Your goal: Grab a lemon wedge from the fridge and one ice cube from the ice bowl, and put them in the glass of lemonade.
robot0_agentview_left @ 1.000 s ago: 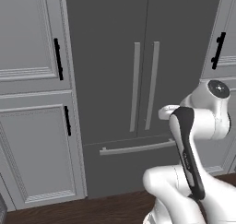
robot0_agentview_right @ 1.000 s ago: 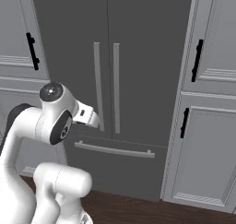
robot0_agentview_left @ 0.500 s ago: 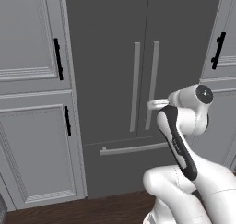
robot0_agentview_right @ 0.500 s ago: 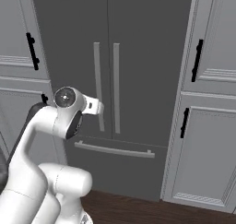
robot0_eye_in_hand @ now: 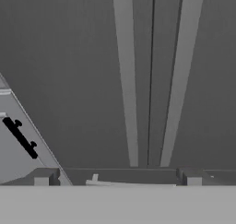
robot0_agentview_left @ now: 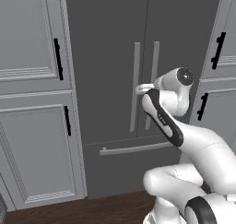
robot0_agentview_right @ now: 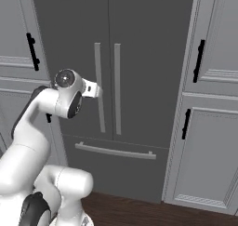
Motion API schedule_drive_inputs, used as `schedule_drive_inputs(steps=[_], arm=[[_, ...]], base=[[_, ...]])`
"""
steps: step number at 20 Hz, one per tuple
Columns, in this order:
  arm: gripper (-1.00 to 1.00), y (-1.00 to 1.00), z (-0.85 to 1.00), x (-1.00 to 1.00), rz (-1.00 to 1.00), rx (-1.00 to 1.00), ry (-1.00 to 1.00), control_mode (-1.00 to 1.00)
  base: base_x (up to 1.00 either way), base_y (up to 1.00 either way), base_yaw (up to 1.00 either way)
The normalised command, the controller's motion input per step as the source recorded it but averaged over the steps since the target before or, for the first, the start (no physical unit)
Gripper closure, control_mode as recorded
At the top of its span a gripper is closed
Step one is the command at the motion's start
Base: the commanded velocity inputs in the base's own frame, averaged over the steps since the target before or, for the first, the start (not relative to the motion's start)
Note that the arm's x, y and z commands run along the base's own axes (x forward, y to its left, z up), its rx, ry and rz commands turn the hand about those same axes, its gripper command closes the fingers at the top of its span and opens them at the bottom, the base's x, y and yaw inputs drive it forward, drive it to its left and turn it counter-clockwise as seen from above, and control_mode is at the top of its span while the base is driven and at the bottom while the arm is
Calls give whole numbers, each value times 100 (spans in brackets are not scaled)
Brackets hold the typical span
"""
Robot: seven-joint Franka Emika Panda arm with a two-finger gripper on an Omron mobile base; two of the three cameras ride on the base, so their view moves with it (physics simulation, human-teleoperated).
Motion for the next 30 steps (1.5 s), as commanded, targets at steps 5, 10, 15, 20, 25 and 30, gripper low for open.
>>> schedule_drive_inputs(steps=[5, 10, 15, 20, 25, 30], arm=[[-100, 3, 26, 50, 0, 0, 5, -100], [-100, 0, 2, 49, -1, 0, 1, -100], [-100, 0, -9, 58, -2, 0, 0, -100], [-100, 0, -19, 75, -1, 0, -3, -100], [-100, 0, -26, 66, 0, 0, -9, -100], [-100, 0, -31, 71, 0, 0, -9, -100]], base=[[0, 0, 0], [0, 0, 0], [0, 0, 0], [0, 0, 0], [0, 0, 0], [0, 0, 0]])
